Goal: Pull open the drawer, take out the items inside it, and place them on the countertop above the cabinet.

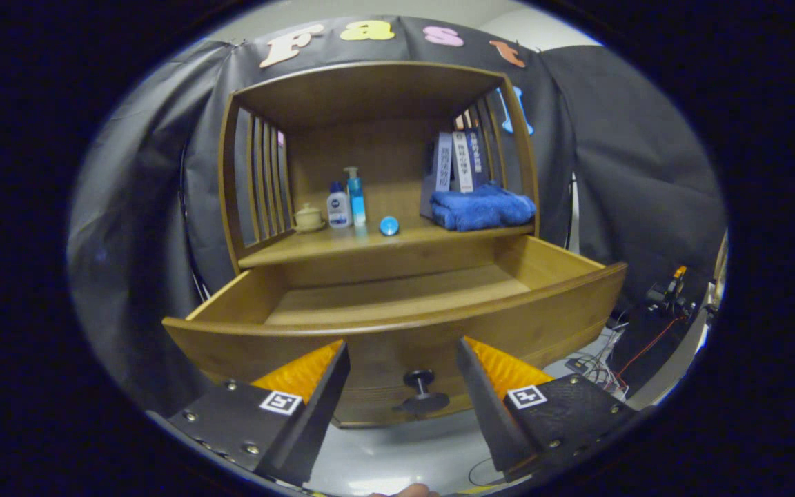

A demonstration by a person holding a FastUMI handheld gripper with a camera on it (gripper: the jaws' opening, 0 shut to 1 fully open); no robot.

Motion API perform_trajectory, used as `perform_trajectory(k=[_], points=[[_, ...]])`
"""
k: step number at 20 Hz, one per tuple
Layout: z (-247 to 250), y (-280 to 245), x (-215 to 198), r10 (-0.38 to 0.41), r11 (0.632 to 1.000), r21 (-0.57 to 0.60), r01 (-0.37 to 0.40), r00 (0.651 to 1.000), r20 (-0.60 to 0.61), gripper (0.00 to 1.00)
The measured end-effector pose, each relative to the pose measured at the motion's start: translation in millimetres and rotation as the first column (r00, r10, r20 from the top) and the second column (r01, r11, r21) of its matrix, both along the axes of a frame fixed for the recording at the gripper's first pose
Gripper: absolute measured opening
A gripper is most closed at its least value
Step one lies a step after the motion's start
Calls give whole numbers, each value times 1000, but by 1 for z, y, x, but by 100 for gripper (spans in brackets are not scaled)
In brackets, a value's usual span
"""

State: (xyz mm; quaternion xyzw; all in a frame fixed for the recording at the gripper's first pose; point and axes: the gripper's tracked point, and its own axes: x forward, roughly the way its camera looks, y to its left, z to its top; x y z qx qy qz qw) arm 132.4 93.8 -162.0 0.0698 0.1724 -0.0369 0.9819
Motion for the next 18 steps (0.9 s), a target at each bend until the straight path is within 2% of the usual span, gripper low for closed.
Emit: perform_trajectory(k=[6, 9, 18], points=[[-2, -2, 0, 35, 999, -4, -35, 999, 6, 93], [-1, -8, 7, 25, 1000, -16, -25, 1000, 4, 92], [3, 3, 54, 74, 997, -30, -73, 997, 16, 93]])
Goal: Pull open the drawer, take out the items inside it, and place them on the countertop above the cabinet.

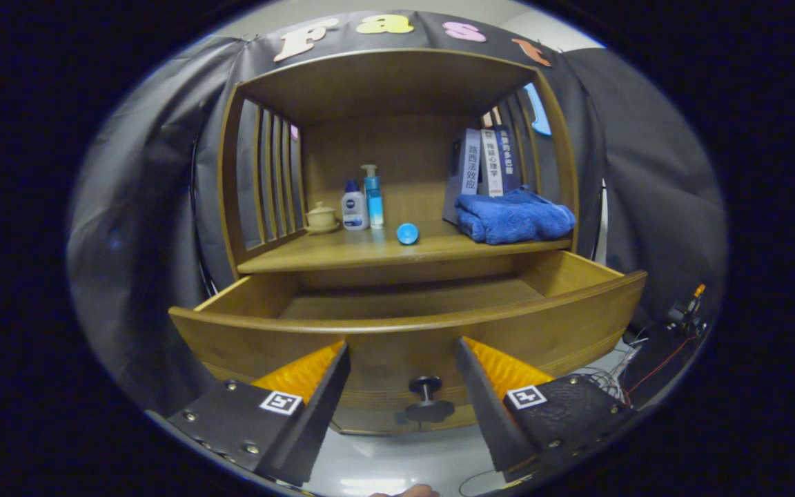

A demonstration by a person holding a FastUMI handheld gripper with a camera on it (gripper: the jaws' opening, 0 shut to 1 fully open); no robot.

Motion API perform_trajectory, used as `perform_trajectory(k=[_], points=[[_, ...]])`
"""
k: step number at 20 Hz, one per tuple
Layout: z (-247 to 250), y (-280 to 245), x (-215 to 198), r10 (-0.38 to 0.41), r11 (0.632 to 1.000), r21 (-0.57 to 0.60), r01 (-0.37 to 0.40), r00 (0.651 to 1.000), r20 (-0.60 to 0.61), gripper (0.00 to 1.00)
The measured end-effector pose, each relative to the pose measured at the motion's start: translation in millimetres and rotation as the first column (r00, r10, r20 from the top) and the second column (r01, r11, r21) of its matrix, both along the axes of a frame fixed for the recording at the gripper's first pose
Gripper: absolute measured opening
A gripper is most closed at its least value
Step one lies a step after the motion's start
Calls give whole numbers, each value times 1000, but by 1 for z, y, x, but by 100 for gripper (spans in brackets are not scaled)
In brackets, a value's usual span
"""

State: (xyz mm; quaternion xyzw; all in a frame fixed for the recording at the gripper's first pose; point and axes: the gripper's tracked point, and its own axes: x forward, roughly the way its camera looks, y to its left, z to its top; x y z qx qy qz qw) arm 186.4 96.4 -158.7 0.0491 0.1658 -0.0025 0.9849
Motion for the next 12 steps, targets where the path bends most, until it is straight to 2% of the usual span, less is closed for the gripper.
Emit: perform_trajectory(k=[12], points=[[-7, 1, 56, 22, 1000, 10, -22, 1000, -4, 92]])
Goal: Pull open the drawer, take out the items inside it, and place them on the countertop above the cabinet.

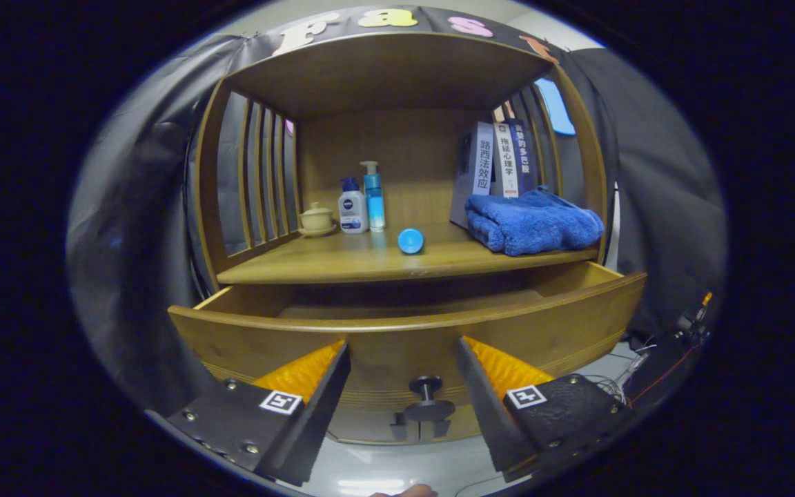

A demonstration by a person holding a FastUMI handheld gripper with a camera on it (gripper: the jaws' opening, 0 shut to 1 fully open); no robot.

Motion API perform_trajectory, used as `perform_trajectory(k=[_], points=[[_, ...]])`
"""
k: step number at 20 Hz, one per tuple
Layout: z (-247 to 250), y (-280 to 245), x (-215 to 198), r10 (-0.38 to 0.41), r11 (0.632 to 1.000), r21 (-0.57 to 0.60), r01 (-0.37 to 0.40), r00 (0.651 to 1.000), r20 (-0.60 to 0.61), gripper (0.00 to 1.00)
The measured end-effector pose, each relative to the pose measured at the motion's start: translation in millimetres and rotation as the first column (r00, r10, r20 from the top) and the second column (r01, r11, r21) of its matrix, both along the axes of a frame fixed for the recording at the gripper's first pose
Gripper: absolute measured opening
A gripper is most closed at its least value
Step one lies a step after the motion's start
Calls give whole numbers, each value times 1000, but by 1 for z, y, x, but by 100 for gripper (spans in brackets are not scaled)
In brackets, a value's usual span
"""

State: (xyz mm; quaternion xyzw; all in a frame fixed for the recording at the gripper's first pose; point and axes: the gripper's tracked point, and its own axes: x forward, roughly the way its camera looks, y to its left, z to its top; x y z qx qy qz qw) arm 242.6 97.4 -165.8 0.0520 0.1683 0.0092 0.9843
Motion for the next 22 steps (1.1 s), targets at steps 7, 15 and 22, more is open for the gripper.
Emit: perform_trajectory(k=[7, 15, 22], points=[[-1, 4, 39, -3, 1000, -1, 3, 1000, -7, 93], [-3, 7, 67, -2, 1000, -9, 2, 1000, -13, 93], [-4, 6, 80, 1, 1000, -7, -1, 1000, -16, 93]])
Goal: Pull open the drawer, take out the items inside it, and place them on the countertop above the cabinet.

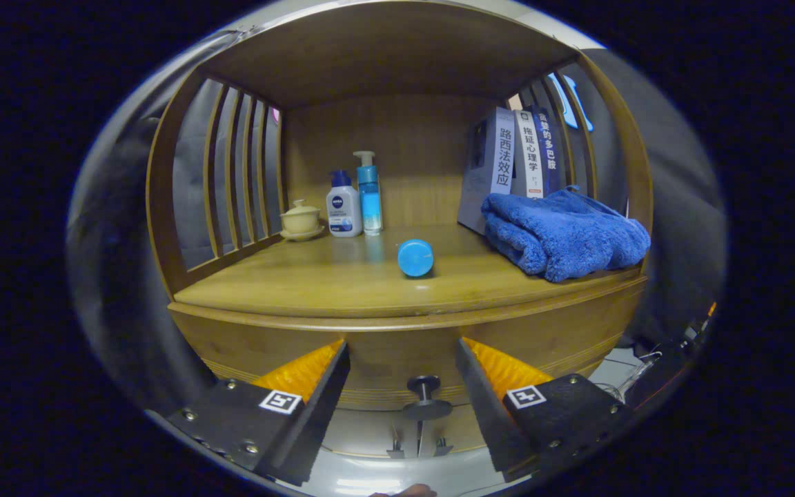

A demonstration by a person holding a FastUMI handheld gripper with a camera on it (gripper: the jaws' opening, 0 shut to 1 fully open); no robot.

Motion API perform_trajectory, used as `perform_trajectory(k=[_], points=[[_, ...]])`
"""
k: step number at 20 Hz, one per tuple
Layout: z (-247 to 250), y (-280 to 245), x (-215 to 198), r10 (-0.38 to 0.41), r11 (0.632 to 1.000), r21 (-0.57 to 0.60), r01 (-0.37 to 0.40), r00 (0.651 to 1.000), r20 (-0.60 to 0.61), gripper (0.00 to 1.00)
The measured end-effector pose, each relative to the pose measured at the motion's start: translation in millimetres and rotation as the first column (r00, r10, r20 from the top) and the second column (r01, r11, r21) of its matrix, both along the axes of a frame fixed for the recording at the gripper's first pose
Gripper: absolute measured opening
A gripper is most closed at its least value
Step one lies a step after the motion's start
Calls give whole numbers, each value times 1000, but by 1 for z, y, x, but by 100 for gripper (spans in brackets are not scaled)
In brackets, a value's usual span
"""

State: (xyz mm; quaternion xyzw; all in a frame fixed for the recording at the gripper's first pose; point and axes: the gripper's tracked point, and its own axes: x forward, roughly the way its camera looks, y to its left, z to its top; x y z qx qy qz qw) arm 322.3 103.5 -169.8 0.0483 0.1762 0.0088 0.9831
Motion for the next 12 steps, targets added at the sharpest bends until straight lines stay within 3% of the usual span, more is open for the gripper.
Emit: perform_trajectory(k=[8, 12], points=[[2, 1, -2, 11, 1000, 12, -12, 1000, 19, 93], [34, -3, -8, 35, 999, 10, -37, 993, 113, 93]])
